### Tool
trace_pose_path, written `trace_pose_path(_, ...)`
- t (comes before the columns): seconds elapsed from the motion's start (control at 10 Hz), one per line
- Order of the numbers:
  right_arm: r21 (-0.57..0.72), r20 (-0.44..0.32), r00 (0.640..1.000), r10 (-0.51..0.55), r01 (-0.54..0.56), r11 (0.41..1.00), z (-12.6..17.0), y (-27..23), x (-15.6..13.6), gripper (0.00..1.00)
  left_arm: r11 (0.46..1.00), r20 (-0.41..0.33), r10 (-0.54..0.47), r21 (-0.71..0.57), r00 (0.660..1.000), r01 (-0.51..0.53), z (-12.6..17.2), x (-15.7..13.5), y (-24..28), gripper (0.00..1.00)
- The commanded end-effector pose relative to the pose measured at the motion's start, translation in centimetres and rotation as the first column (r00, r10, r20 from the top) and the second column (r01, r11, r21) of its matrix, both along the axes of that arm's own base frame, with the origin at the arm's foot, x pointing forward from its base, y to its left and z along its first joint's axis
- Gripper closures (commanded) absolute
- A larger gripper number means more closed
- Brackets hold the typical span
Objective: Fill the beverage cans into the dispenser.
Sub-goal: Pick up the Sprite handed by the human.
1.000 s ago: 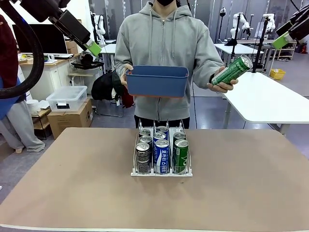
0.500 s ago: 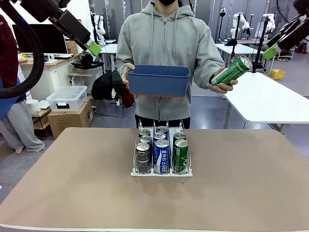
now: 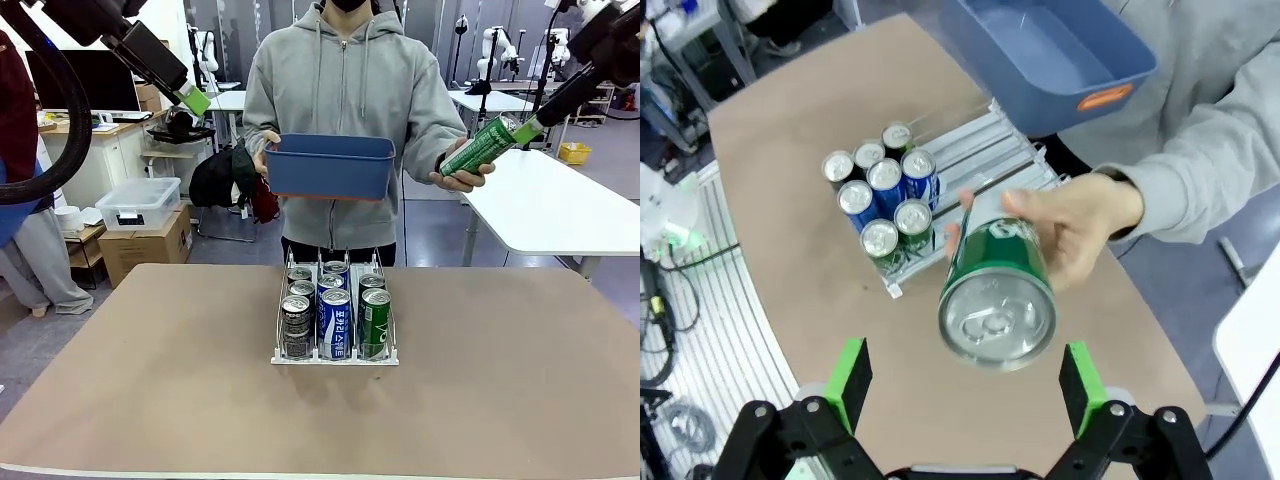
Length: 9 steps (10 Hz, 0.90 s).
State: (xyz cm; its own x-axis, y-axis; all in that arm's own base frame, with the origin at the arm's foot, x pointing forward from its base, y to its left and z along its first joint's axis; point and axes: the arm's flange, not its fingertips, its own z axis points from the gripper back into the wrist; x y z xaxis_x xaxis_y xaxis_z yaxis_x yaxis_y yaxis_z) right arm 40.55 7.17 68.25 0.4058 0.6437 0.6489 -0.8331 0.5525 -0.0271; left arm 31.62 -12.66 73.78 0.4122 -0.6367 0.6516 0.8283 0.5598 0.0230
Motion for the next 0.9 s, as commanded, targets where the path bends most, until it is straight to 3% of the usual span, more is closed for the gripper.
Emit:
trace_pose_path(0.0, 0.045, 0.039, 0.999, -0.011, 0.010, 0.999, -0.3, 0.7, 0.7, 0.00, 1.000, -0.005, -0.001, 0.001, 1.000, 0.001, -0.1, 0.1, 0.1, 0.00)
trace_pose_path(0.8, 0.083, 0.031, 0.999, -0.011, 0.008, 0.996, -2.0, 2.4, 2.9, 0.00, 1.000, -0.005, -0.001, 0.001, 1.000, 0.001, -0.1, 0.1, 0.1, 0.00)
